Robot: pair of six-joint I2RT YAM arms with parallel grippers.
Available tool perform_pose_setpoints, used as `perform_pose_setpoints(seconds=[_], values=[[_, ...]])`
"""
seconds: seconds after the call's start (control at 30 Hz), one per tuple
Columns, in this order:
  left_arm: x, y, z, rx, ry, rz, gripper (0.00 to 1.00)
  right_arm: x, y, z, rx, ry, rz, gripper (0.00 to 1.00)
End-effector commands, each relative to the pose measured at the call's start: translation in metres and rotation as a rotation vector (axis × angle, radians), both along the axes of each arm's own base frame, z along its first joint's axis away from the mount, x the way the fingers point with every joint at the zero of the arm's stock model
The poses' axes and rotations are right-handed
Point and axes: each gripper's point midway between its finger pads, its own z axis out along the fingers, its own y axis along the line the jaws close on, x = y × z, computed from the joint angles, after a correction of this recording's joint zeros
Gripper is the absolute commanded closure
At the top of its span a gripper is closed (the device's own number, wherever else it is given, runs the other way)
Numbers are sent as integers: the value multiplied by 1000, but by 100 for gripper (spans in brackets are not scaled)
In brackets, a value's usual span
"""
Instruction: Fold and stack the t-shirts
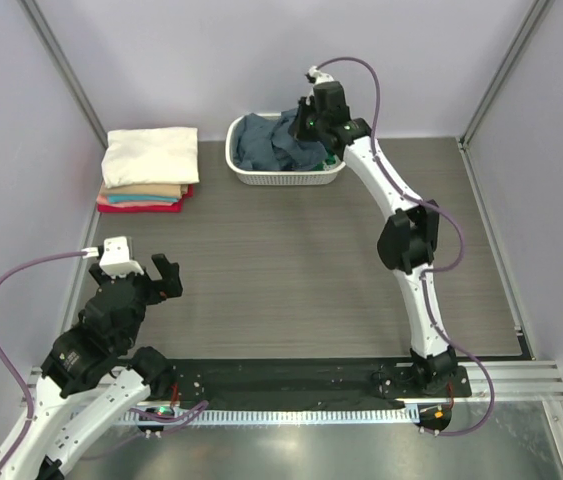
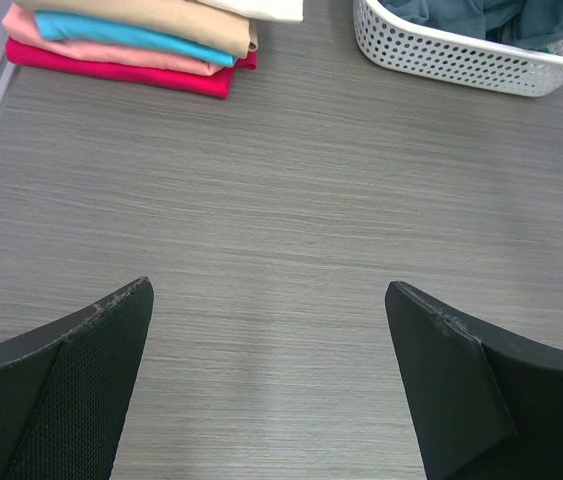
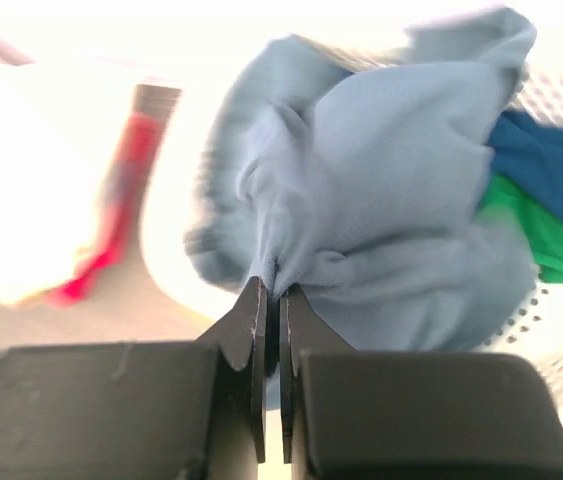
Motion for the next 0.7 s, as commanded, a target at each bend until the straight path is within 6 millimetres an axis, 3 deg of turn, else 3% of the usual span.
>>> perform_pose_setpoints(seconds=[0.0, 0.03, 0.07, 0.1, 0.13, 0.17, 0.2, 0.23, 0.3, 0.33, 0.37, 0.4, 0.43, 0.57, 0.6, 0.67], values=[[3, -1, 8, -12, -35, -1, 1, -99, 28, 221, 110, -394, 126, 99], [3, -1, 8, -13, -36, -2, 1, -114, 31, 223, 93, -395, 120, 99], [3, -1, 9, -15, -38, -2, 1, -136, 23, 252, 115, -436, 118, 99], [3, 0, 9, -13, -39, 0, 1, -147, 18, 260, 121, -443, 112, 99], [3, -1, 9, -16, -39, -1, 1, -153, 19, 247, 113, -410, 118, 99], [2, 0, 10, -16, -42, 0, 1, -163, 2, 262, 122, -429, 67, 99], [2, 0, 9, -16, -42, 1, 1, -164, -5, 255, 110, -415, 41, 99], [2, 0, 10, -18, -45, 1, 1, -162, -8, 229, 76, -364, 20, 99], [2, 0, 10, -17, -43, 1, 1, -167, -23, 212, 42, -325, -32, 95], [2, 0, 9, -19, -43, -2, 1, -169, -27, 180, 0, -262, -43, 71], [1, 0, 9, -19, -43, -1, 1, -173, -33, 161, -28, -219, -56, 43], [1, 0, 10, -20, -44, -2, 1, -175, -42, 145, -44, -183, -100, 20], [1, 0, 9, -18, -42, -1, 1, -183, -56, 114, -92, -127, -140, 2], [2, 1, 9, -17, -39, 5, 1, -182, -111, 54, -109, 10, -299, 0], [2, 0, 9, -16, -37, 2, 1, -172, -136, 45, -86, 46, -346, 0], [2, 0, 8, -16, -36, 0, 1, -163, -136, 24, -47, 119, -302, 0]])
